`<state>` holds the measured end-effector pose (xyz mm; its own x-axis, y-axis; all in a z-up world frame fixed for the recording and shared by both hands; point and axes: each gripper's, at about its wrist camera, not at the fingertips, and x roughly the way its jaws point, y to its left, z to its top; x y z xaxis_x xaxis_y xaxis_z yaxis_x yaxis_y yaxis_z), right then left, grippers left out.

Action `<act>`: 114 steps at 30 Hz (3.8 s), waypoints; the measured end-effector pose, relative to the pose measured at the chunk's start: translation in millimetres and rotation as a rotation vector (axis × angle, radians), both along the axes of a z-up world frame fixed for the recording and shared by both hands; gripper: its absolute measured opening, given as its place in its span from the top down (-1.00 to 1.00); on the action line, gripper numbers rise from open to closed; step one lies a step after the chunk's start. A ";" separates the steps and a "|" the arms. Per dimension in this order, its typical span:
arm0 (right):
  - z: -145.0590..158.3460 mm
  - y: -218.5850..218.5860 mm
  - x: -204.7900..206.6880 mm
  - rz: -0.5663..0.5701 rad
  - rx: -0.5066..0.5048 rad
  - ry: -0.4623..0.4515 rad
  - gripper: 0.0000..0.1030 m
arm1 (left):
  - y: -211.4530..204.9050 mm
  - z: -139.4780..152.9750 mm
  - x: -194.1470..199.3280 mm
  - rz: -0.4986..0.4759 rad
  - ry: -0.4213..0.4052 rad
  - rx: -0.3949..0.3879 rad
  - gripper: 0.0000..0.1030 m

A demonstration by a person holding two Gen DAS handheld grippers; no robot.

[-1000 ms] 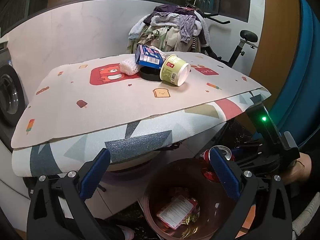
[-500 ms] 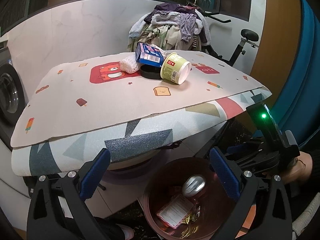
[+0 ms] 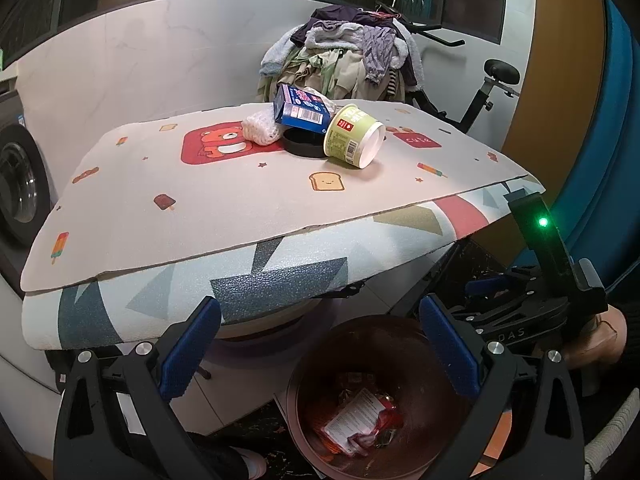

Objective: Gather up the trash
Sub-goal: 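Move both grippers back over the table toward the remaining trash, then grasp the green yogurt cup with the right gripper, then grasp the blue Guangming ice-cream box with the left gripper while the right gripper holds the cup, then carry both items over the brown bin and open both grippers to drop them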

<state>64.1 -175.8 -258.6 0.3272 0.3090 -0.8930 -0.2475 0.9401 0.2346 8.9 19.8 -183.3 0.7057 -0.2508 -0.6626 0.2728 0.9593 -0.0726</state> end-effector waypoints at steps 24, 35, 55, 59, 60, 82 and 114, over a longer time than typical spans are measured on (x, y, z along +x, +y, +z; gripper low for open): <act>45.4 -6.6 18.2 -0.004 0.017 -0.119 -0.88 | 12.0 9.5 -2.5 0.059 -0.035 -0.046 -0.89; 116.0 8.1 120.2 0.048 -0.091 -0.321 -0.88 | 45.2 24.6 26.3 0.152 -0.003 -0.173 -0.88; 85.3 27.6 201.2 0.155 -0.112 -0.250 -0.53 | 49.2 33.4 107.7 0.097 0.104 -0.278 -0.88; 83.2 2.6 187.3 0.115 -0.022 -0.273 -0.53 | 35.8 34.9 141.7 0.055 0.140 -0.307 -0.88; 83.0 -0.7 186.1 0.107 -0.012 -0.273 -0.53 | 30.0 36.7 155.6 0.041 0.151 -0.314 -0.88; 83.6 -58.6 164.2 -0.074 0.218 -0.299 -0.52 | -97.9 20.8 363.4 0.005 0.218 0.201 -0.89; 119.4 -61.0 71.2 -0.081 0.203 -0.357 -0.52 | -19.5 56.8 133.2 0.019 0.138 -0.059 -0.44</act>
<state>135.3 -236.8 -139.2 0.6354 0.4278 -0.6428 -0.2742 0.9033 0.3300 142.2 0.3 -126.4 0.6139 -0.2791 -0.7384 0.2377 0.9574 -0.1642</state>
